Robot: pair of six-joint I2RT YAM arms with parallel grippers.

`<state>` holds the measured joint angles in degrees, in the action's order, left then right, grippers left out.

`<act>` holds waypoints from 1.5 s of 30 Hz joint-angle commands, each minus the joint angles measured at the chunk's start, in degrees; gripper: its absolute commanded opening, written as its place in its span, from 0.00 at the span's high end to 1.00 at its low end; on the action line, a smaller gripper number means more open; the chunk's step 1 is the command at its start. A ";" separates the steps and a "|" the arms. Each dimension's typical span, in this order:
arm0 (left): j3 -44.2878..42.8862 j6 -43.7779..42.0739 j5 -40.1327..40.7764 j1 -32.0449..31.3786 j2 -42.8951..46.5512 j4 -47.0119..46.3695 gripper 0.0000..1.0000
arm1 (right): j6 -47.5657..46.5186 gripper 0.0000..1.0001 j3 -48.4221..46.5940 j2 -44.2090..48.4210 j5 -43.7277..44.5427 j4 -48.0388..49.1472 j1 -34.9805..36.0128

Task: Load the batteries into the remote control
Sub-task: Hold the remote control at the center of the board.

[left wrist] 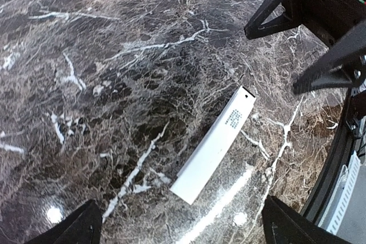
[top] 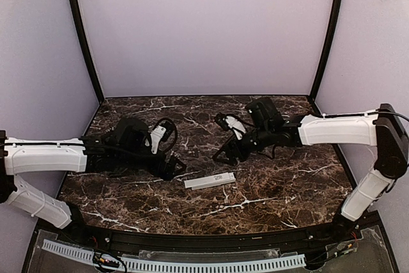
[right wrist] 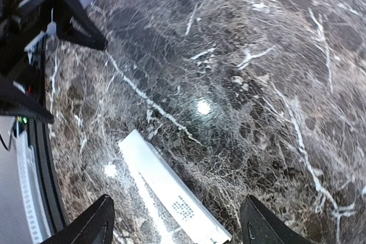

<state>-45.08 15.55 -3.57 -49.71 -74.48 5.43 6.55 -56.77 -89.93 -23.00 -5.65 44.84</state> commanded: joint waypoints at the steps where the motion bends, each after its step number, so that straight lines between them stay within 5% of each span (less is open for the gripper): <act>1: 5.46 12.70 1.58 0.05 4.78 -5.16 0.02 | -18.18 0.27 -7.62 -7.49 5.94 -14.28 5.47; 13: 10.20 23.12 -0.74 0.41 2.58 -9.93 0.18 | -27.84 0.32 -12.86 -13.87 9.13 -21.66 7.19; 26: 11.15 24.84 0.37 1.23 2.03 -10.63 0.18 | -31.81 0.35 -17.30 -19.68 11.65 -24.23 7.71; 45: 11.95 26.43 0.80 2.34 -1.19 -11.85 0.24 | -32.30 0.61 -19.90 -24.03 11.00 -29.23 9.17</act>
<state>-34.00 41.45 -3.33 -47.77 -74.43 -5.72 -26.33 -75.24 -113.06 -11.77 -33.23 53.08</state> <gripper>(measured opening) 0.780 0.401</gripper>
